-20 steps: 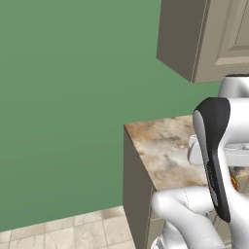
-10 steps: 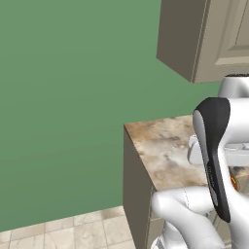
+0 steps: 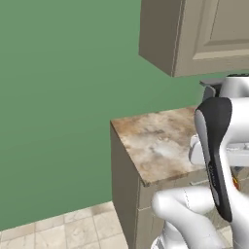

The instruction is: Store the hot dog in the freezer for long-term storage. Close the freezer door after placing the cooked food.

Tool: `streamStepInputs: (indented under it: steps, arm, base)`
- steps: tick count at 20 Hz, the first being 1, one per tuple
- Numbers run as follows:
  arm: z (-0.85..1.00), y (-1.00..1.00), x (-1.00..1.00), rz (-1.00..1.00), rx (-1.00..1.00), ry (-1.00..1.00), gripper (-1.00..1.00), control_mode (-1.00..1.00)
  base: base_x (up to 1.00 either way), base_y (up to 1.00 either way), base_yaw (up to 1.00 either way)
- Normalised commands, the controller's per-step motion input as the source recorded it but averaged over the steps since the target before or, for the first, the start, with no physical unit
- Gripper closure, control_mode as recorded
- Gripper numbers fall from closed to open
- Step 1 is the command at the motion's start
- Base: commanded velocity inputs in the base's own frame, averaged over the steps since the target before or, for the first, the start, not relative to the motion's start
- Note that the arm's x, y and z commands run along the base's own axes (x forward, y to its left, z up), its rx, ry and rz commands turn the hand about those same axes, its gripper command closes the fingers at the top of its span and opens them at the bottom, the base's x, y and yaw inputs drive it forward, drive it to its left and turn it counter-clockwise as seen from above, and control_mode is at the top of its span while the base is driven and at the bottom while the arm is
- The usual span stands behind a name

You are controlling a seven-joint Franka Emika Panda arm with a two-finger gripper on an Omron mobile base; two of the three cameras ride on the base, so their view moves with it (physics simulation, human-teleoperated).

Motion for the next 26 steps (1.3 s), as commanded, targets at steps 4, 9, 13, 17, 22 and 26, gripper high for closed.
streamStepInputs:
  steps: [4,9,13,17,22,26]
  arm:
    - [0.00,0.00,0.00,0.00,0.00,0.00,1.00,1.00]
    - [0.00,0.00,0.00,0.00,0.00,0.00,1.00,1.00]
    - [0.00,0.00,0.00,0.00,0.00,0.00,1.00,1.00]
    - [0.00,0.00,0.00,0.00,0.00,0.00,1.00,1.00]
    - [0.00,0.00,0.00,0.00,0.00,0.00,1.00,1.00]
    - [0.00,0.00,0.00,0.00,0.00,0.00,1.00,1.00]
  base:
    - [-0.49,-0.24,-0.38]
    - [-0.30,-0.34,-0.57]
    - [0.09,-0.64,-0.76]
    - [0.16,-0.59,-0.76]
    - [0.38,-0.70,-0.65]
    - [0.92,-0.78,-0.39]
